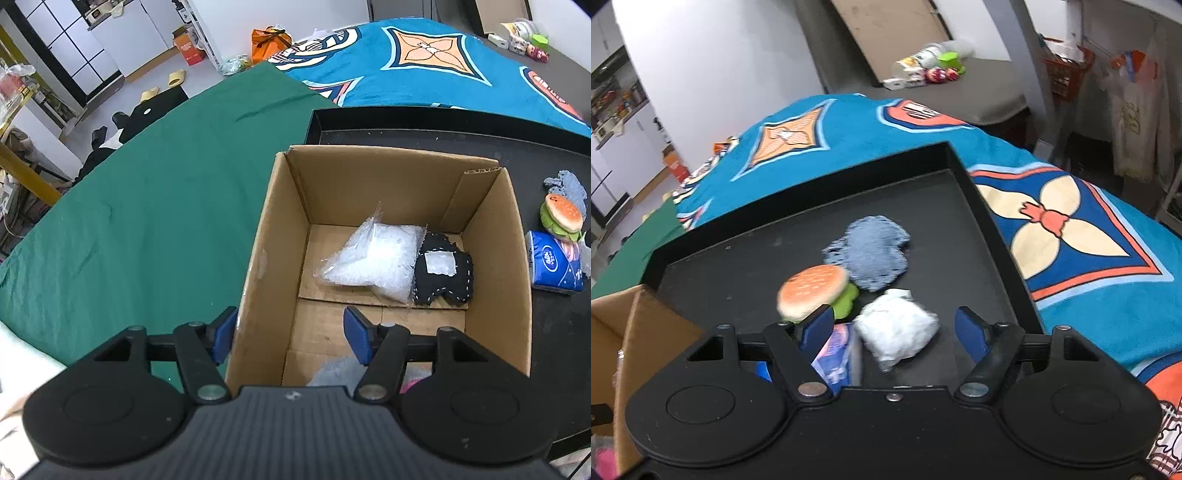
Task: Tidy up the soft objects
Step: 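Reach the right tool to the white wrapped bundle and close on it, then lift the white bundle with the right tool into the box and release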
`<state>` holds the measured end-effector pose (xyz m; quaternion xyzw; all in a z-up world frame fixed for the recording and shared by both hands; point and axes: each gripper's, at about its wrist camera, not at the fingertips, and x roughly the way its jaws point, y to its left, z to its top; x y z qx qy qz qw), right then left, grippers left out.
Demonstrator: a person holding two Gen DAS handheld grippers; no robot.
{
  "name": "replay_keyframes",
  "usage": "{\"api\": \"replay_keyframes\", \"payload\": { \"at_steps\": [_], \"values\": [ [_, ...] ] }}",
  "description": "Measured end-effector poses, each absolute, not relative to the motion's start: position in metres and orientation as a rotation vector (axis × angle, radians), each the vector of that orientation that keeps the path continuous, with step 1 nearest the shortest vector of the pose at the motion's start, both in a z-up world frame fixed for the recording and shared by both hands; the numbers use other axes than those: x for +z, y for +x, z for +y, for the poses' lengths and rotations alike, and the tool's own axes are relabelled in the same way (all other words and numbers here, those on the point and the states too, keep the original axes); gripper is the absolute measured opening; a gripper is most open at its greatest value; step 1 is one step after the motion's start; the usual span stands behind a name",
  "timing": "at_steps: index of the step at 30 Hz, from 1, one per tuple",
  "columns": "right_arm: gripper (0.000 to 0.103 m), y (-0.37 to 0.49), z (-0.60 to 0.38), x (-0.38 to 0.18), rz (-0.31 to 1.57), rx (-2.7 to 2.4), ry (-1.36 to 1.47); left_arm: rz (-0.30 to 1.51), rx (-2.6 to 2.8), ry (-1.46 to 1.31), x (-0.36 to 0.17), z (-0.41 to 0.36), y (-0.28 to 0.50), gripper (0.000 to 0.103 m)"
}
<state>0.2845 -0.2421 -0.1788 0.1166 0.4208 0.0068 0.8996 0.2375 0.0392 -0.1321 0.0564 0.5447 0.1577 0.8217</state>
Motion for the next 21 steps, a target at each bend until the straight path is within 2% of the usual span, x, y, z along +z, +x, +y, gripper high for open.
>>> {"api": "replay_keyframes", "payload": {
  "at_steps": [8, 10, 11, 21],
  "values": [
    [0.069, 0.295, -0.25, -0.195, 0.917, -0.003, 0.274, 1.163, 0.345, 0.129, -0.134, 0.037, 0.241, 0.062],
    [0.063, 0.297, -0.249, -0.196, 0.92, 0.003, 0.269, 1.163, 0.344, 0.132, -0.134, 0.037, 0.241, 0.062],
    [0.055, 0.297, -0.248, -0.197, 0.924, 0.011, 0.267, 1.163, 0.343, 0.132, -0.134, 0.037, 0.241, 0.062],
    [0.053, 0.295, -0.253, -0.187, 0.88, 0.009, 0.246, 1.158, 0.336, 0.142, -0.131, 0.034, 0.238, 0.062]
  ]
}}
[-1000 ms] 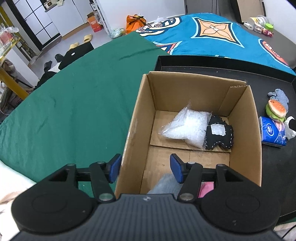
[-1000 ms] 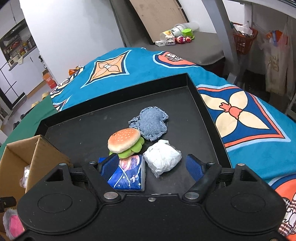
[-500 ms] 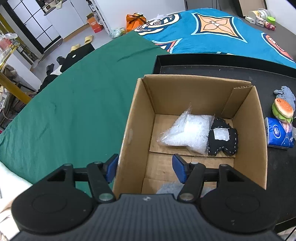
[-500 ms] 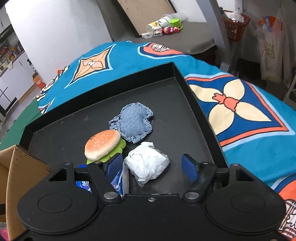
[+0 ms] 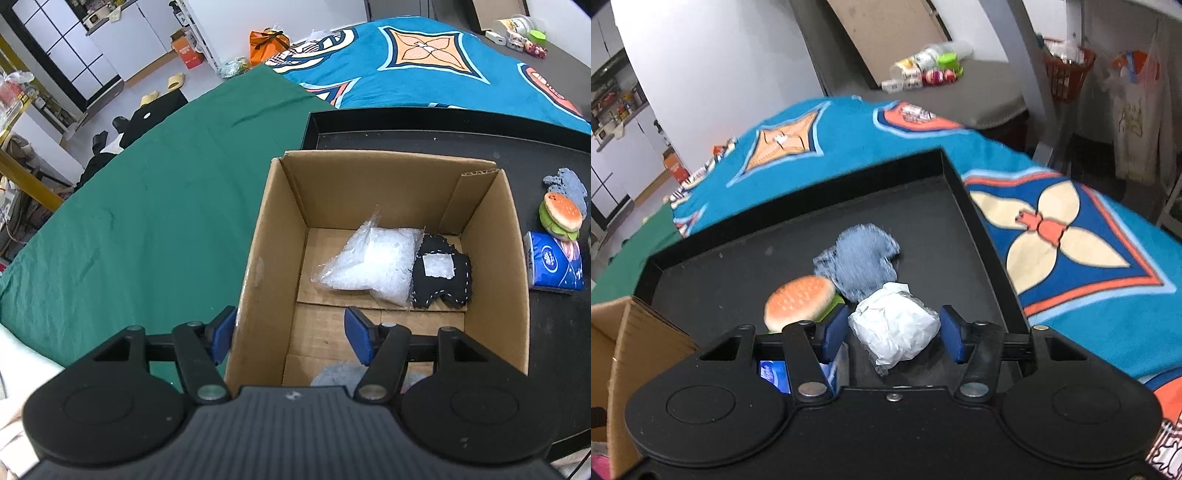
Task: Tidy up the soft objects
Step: 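Lift the white bundle with the right tool into the box and release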
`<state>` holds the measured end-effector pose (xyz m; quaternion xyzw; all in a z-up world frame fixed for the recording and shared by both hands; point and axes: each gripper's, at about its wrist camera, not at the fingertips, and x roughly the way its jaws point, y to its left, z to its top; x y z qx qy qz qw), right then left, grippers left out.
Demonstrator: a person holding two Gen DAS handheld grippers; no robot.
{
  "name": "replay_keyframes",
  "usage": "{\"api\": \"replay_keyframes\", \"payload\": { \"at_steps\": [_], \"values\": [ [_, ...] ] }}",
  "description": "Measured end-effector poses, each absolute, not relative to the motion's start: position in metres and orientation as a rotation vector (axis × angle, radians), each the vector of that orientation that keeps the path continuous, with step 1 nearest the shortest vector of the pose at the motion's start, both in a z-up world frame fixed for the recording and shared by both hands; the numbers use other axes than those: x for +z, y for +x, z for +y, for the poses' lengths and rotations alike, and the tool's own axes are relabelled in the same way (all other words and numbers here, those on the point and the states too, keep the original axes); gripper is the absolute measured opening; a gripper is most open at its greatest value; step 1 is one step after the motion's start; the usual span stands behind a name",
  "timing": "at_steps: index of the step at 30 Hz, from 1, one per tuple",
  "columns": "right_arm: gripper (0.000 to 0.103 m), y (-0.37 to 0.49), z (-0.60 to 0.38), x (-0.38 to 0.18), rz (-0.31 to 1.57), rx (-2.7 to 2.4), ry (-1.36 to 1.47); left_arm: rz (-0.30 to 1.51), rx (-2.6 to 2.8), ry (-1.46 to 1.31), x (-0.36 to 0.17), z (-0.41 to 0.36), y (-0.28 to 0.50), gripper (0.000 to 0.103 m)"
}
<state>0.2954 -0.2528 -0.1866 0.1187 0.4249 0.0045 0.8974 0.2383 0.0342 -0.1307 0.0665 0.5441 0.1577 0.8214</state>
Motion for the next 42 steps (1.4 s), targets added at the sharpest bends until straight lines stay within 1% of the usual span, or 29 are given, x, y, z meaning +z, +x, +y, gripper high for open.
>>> {"api": "replay_keyframes", "payload": {
  "at_steps": [11, 31, 38, 42],
  "values": [
    [0.053, 0.281, -0.252, -0.157, 0.806, 0.033, 0.261, 1.142, 0.332, 0.121, -0.122, 0.037, 0.229, 0.062],
    [0.053, 0.253, -0.217, -0.118, 0.698, 0.159, 0.247, 1.093, 0.315, 0.056, -0.107, 0.064, 0.199, 0.062],
    [0.053, 0.242, -0.196, -0.104, 0.631, 0.265, 0.196, 1.063, 0.276, 0.036, -0.099, 0.066, 0.189, 0.062],
    [0.053, 0.238, -0.187, -0.102, 0.623, 0.306, 0.17, 1.052, 0.258, 0.016, -0.098, 0.068, 0.183, 0.062]
  ]
}}
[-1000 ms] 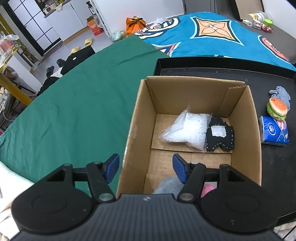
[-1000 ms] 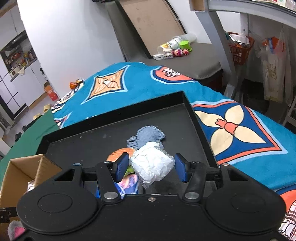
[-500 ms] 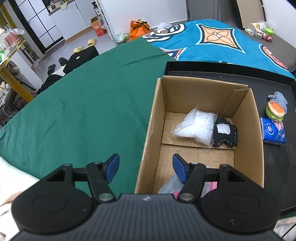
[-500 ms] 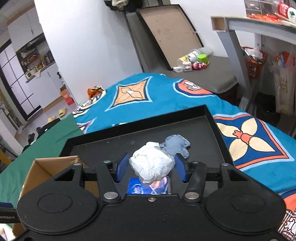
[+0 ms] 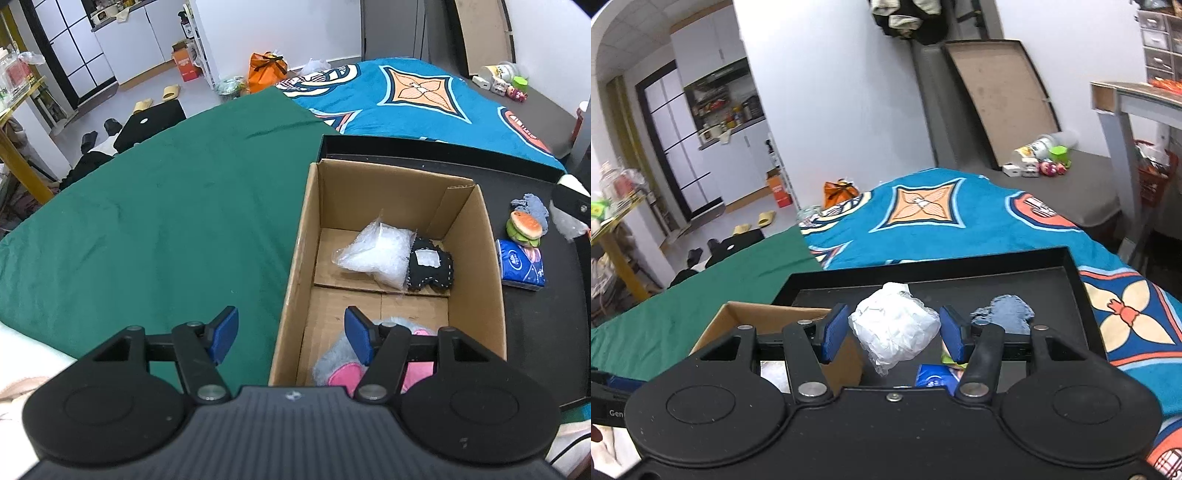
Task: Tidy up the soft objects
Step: 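Lift the white bundle with the right tool into the box and release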
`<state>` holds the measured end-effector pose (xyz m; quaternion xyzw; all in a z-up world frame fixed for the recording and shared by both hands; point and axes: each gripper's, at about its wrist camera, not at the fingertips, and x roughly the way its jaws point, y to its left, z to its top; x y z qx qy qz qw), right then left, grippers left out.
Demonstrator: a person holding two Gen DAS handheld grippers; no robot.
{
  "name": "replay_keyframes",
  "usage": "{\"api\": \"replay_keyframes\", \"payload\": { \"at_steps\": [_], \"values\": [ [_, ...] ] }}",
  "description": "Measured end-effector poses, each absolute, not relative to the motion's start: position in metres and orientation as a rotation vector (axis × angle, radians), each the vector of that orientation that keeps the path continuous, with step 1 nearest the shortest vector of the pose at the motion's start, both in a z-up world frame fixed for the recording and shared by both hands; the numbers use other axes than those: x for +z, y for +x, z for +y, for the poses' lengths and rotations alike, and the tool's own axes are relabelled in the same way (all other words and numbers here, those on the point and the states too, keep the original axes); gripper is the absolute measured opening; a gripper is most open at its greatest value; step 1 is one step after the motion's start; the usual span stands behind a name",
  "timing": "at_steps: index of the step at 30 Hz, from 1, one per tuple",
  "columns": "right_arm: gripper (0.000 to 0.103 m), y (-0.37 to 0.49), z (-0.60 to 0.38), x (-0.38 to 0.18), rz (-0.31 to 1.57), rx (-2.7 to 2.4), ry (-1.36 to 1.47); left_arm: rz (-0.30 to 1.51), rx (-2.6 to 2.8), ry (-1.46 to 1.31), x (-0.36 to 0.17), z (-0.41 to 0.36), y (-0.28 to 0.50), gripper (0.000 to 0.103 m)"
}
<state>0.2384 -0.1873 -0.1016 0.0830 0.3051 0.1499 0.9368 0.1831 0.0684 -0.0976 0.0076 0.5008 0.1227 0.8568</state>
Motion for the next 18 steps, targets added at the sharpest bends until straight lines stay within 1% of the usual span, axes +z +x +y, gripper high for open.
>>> {"api": "replay_keyframes", "payload": {
  "at_steps": [12, 18],
  "values": [
    [0.053, 0.232, -0.151, -0.092, 0.617, 0.417, 0.128, 1.022, 0.22, -0.054, -0.102, 0.082, 0.172, 0.061],
    [0.053, 0.224, -0.121, -0.088, 0.617, 0.489, 0.071, 1.014, 0.173, -0.09, -0.108, 0.092, 0.17, 0.055]
  ]
}}
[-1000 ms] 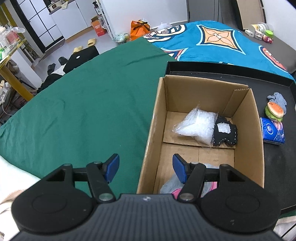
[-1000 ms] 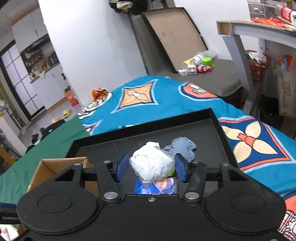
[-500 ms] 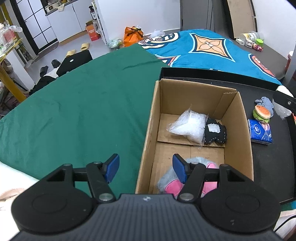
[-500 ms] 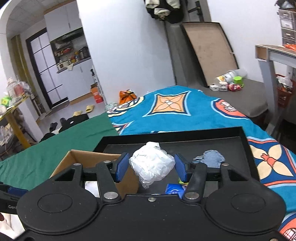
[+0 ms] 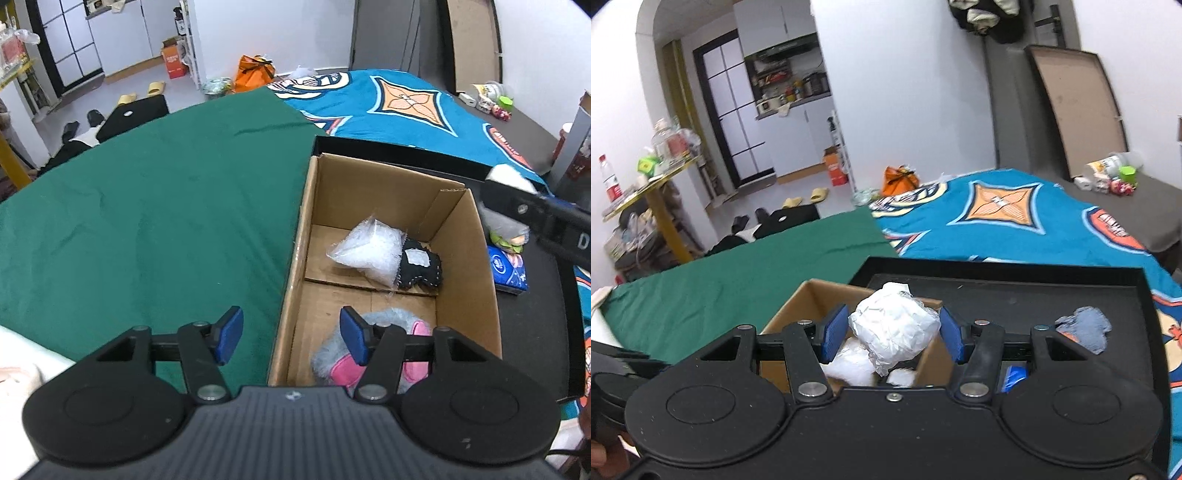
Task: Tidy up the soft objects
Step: 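Lift the white bundle with the right tool into the box and release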
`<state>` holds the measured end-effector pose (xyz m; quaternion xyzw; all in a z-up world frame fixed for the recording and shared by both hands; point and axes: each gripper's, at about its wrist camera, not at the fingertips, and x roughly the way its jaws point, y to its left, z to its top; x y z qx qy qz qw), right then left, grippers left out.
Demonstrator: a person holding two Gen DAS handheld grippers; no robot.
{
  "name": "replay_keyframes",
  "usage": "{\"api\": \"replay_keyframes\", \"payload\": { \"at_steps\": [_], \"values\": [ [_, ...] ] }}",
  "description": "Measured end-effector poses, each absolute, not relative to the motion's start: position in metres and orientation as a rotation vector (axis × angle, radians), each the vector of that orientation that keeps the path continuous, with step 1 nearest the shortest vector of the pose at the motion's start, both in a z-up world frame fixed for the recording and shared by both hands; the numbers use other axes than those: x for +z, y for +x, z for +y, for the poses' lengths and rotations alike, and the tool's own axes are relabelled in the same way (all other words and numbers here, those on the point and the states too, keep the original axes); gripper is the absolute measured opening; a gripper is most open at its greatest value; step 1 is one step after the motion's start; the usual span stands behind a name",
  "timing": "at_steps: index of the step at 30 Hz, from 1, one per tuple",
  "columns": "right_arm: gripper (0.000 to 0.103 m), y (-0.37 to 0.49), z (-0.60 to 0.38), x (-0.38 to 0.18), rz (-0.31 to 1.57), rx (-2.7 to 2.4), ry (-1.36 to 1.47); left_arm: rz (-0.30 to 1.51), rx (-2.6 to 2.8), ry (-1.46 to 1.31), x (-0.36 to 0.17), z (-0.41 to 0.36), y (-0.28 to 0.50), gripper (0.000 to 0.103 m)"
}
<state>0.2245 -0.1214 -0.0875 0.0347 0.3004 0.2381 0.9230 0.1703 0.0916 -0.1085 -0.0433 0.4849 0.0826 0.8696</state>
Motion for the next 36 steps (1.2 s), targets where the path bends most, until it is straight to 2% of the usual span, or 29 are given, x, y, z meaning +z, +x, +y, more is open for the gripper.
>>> {"api": "replay_keyframes", "payload": {
  "at_steps": [3, 5, 13, 22, 26, 36],
  "values": [
    [0.053, 0.222, -0.111, -0.089, 0.637, 0.513, 0.065, 1.017, 0.153, -0.119, -0.113, 0.097, 0.169, 0.044],
    [0.053, 0.22, -0.103, -0.089, 0.637, 0.528, 0.046, 1.019, 0.146, -0.144, -0.117, 0.101, 0.169, 0.033],
    [0.054, 0.213, -0.079, -0.098, 0.678, 0.578, 0.015, 1.023, 0.113, -0.186, -0.126, 0.11, 0.17, 0.018],
    [0.057, 0.208, -0.063, -0.104, 0.719, 0.677, 0.071, 1.014, 0.08, -0.235, -0.122, 0.122, 0.168, 0.017],
    [0.067, 0.208, -0.062, -0.103, 0.752, 0.711, 0.126, 1.021, 0.085, -0.22, -0.121, 0.122, 0.168, 0.019],
    [0.068, 0.207, -0.071, -0.102, 0.765, 0.621, 0.065, 1.028, 0.122, -0.21, -0.114, 0.121, 0.168, 0.022]
  ]
}}
